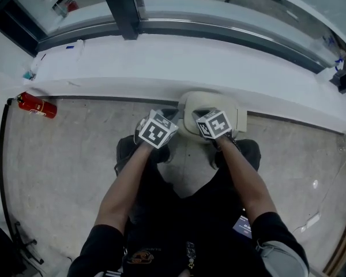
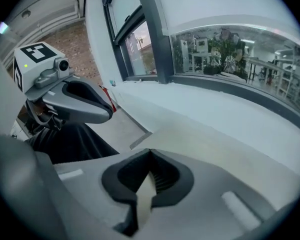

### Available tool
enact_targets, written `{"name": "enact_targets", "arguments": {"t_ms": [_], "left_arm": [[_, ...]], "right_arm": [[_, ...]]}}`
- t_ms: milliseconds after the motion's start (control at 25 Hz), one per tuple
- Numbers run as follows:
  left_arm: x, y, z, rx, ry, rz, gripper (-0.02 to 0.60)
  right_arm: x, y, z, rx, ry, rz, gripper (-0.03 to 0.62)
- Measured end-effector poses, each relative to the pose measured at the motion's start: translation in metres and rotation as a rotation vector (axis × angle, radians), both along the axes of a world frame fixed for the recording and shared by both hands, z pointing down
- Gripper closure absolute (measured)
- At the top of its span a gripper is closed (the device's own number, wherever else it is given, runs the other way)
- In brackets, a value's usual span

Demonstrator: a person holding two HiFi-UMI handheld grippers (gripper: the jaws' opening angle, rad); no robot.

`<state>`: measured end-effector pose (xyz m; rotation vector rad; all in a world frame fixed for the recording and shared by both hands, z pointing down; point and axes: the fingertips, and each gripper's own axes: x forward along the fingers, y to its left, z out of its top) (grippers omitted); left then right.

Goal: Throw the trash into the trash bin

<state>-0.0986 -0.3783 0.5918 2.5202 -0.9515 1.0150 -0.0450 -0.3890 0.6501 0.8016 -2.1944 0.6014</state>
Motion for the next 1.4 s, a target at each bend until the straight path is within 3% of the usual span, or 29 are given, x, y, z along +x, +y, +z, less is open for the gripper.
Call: {"name": "enact_targets", "arguments": {"t_ms": [360, 520, 680, 920, 1400], "left_arm": [[-0.007, -0.004, 0.015, -0.025, -0.002, 0.008, 0.578], [-0.007, -0.003, 0.019, -0.031, 0.001, 0.008, 0.578], [-0.004, -0.006, 0.004, 0.013, 0.008, 0.028, 0.578], [-0.014, -0.006, -0.021, 0.055, 0.011, -0.001, 0.578], [0.004, 0.017, -0.081, 0.159, 0.073, -0.001, 0.578]], "right_arm": [[-0.006, 0.001, 0.026, -0.013, 0.091, -0.038, 0.591], [-0.006, 0.000, 0.025, -0.025, 0.075, -0.033, 0.591], [-0.003, 0.002, 0.017, -0.020, 0.040, -0.021, 0.591], [0.005, -0.002, -0.035, 0.081, -0.041, 0.015, 0.591], [0.038, 0.020, -0.136, 0.304, -0.180, 0.119, 0.591]]}}
